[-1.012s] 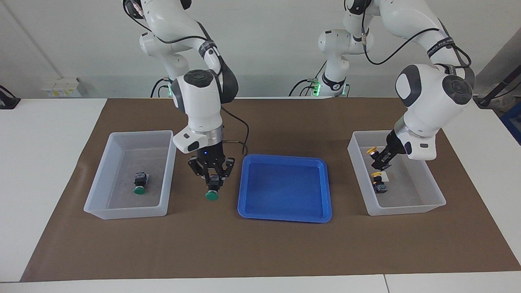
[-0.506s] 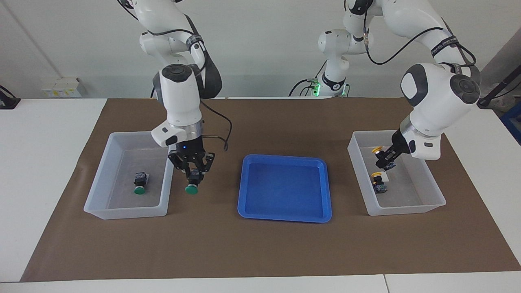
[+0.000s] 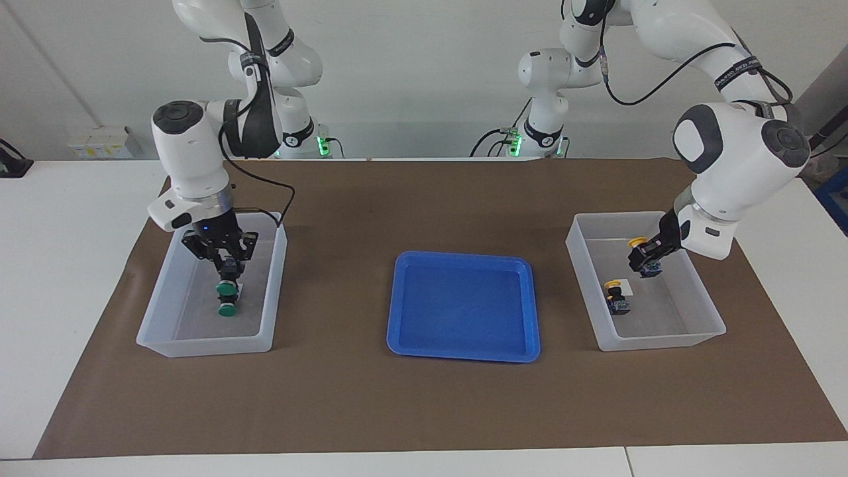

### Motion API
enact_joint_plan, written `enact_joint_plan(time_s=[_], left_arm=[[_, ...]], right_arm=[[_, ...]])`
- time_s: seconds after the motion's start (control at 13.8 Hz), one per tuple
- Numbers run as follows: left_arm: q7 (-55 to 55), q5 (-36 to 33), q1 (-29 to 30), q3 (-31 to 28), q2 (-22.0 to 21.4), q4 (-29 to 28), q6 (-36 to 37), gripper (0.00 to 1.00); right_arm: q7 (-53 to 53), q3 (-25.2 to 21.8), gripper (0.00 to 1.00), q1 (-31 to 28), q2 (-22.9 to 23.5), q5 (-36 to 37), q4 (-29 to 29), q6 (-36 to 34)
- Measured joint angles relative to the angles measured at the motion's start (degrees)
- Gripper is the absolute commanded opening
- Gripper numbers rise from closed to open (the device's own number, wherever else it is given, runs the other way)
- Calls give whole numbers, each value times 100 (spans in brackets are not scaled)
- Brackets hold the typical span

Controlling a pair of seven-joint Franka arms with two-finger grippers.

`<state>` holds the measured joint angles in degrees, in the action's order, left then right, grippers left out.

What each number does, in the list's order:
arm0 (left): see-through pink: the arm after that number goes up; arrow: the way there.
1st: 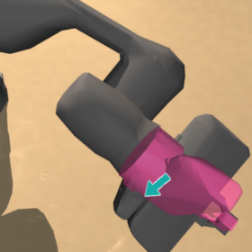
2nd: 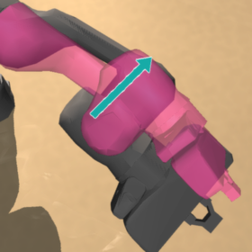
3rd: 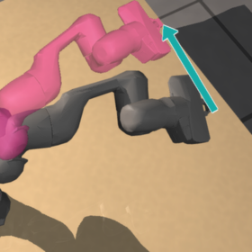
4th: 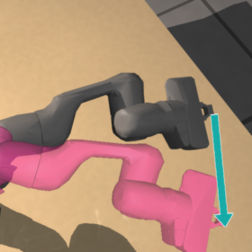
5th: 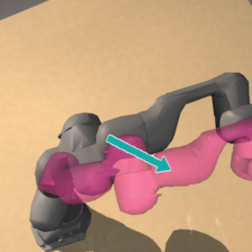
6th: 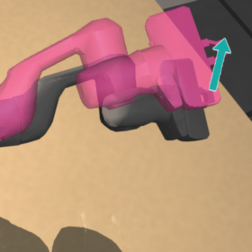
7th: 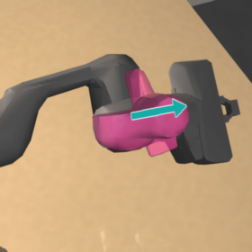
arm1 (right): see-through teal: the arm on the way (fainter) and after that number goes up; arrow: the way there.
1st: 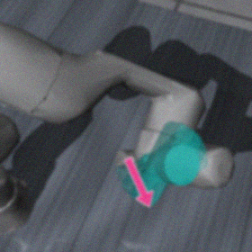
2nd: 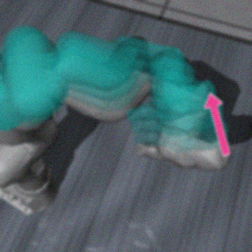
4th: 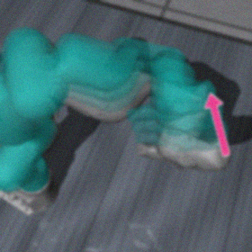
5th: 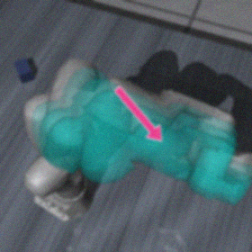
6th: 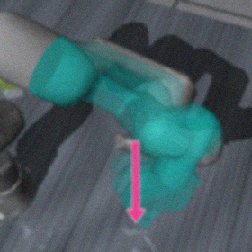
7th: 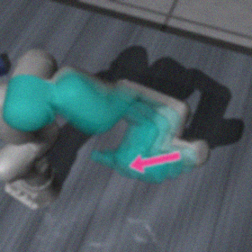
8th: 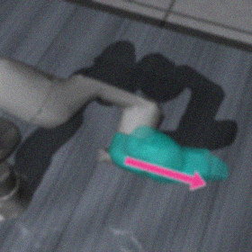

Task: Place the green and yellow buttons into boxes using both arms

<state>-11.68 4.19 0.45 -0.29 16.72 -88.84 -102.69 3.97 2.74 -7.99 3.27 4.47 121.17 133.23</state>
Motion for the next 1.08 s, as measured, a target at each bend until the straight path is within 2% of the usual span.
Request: enact_joint_plan(time_s=[0.22, 0.43, 0.8, 0.87, 0.94, 1.08], left_arm=[[392, -255, 3, 0, 3, 0, 0, 0], [782, -320, 44, -5, 1, -63, -38, 0], [983, -343, 188, -14, -122, -813, -803, 0], [1028, -343, 212, -14, -169, -971, -942, 0], [1070, -344, 232, -15, -210, -1114, -1072, 0], [1143, -344, 272, -17, -278, -1390, -1317, 0]], right_arm=[[348, -1, 0, -187, 178, -5, 102, 162], [559, 0, 0, -211, 708, -6, 155, 924], [696, -1, 0, -276, 785, -6, 122, 1033], [697, -1, 2, -278, 785, -6, 122, 1033], [697, 0, 10, -280, 785, -6, 122, 1033], [697, 1, 19, -280, 785, -6, 122, 1033]])
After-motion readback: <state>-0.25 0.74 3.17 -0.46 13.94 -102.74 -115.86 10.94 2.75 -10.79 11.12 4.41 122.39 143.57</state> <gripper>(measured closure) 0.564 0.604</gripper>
